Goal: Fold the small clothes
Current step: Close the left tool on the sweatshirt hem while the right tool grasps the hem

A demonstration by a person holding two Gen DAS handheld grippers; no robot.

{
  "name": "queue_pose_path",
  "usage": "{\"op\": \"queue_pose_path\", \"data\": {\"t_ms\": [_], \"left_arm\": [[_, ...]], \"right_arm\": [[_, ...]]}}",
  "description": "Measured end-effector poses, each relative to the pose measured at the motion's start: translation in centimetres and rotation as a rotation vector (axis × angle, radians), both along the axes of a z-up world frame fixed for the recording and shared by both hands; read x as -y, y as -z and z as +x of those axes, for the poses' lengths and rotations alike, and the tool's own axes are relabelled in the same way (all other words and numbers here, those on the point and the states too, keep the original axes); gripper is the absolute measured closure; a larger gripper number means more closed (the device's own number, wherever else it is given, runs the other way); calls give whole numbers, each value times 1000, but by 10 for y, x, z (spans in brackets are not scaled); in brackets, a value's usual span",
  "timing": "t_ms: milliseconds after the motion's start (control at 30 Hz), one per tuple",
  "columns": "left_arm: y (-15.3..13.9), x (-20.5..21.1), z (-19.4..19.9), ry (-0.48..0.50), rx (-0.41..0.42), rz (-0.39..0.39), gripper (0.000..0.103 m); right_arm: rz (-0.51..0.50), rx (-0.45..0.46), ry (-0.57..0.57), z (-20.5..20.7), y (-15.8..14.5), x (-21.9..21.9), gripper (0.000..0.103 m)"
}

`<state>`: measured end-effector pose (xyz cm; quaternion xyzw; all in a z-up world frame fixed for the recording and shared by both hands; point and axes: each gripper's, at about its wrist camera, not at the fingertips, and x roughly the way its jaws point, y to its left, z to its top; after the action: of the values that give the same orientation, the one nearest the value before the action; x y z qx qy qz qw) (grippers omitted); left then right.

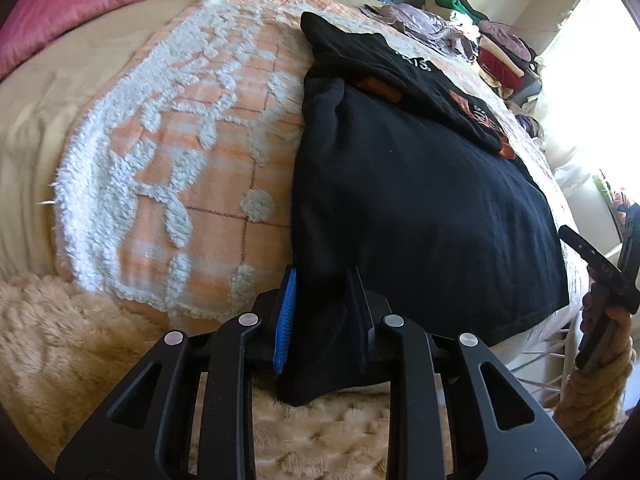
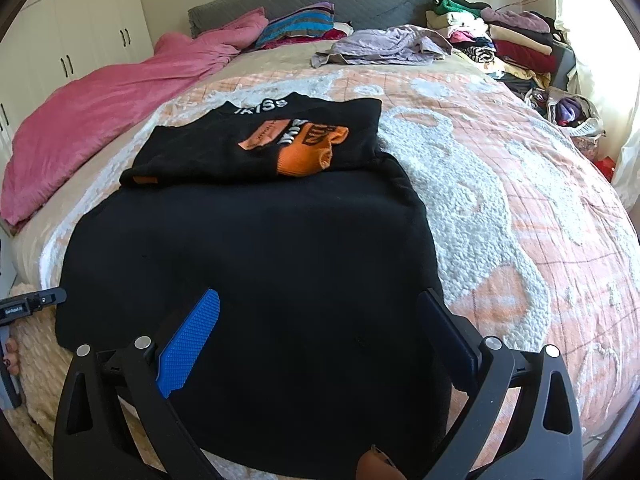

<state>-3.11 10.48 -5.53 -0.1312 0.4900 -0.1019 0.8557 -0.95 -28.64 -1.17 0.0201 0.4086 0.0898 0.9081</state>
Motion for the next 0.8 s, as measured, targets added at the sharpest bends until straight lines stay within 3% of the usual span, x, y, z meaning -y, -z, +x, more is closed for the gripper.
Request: {"op": "queue_pose_path", "data": {"t_ms": [400,667,700,800], "left_arm": [[7,-2,-1,-2,-23,14,80],[9,-3,0,7,-25,-2,73],[9,-1,0,8,-25,-1,73],[10,-1,0,9,-26,-1,72]], "right_arm": [[-18,-102,17,-16,17,22,5],[65,-188,18,-37,24,58,6],[68,-195,9,-39,25,59,7],[56,-215,-22,-46,27,58,24]]}}
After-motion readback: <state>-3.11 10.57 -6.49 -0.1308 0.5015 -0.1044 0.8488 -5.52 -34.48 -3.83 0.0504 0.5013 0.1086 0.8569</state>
